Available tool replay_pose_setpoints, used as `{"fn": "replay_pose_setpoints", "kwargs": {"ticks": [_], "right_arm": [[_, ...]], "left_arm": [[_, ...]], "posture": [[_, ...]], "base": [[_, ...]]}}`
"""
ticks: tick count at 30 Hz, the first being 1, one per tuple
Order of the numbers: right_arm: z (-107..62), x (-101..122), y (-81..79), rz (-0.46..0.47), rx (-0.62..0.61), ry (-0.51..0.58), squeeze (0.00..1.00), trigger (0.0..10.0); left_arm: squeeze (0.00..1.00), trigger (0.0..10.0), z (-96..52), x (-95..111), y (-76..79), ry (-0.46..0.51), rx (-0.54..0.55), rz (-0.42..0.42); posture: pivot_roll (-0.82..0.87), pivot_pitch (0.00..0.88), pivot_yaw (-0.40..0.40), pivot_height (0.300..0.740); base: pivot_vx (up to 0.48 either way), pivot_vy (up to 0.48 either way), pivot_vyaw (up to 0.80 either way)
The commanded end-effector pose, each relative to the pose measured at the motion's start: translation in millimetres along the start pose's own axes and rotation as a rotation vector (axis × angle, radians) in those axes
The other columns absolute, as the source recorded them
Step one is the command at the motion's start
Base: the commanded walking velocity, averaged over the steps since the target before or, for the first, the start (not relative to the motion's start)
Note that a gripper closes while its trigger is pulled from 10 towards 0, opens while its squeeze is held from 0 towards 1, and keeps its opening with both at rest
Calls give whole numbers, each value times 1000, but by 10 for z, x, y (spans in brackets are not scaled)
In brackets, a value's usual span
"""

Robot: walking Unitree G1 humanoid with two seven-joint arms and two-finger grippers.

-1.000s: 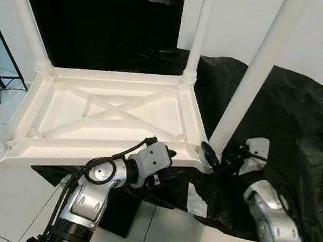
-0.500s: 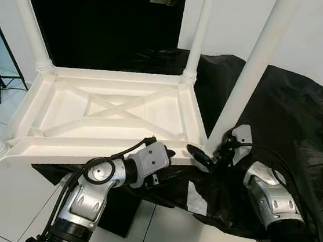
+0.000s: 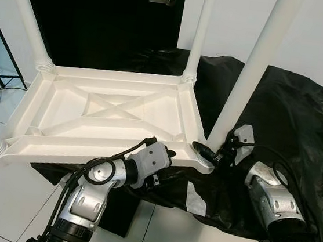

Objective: Building children table

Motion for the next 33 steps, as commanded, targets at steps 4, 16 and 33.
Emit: {"fn": "replay_pose_setpoints", "kwargs": {"ticks": [4, 16, 33], "right_arm": [[-21, -87, 1, 16, -121, 8, 0, 10000], [-61, -184, -57, 104, -540, 68, 0, 10000], [-40, -50, -258, 116, -610, 145, 71, 10000]], "left_arm": [[0, 10000, -10, -9, -100, -22, 132, -8], [0, 10000, -30, -28, -140, -28, 139, -4], [0, 10000, -8, -6, -148, -21, 131, -1]], "posture": [[7, 0, -52, 740], [13, 0, -53, 740], [2, 0, -41, 740]], "base": [[0, 0, 0], [0, 0, 0], [0, 0, 0]]}}
Point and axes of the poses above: a point about 5 cm out from each wrist's last joint towards the gripper, its own z axis pointing out of the wrist towards the gripper, its own x axis along the axis of the wrist's last joint, y = z × x, the point moved 4 cm from there along z, pointing out of the wrist towards the gripper, and after that the axes turned 11 degrees about z, right-handed, at the moved point
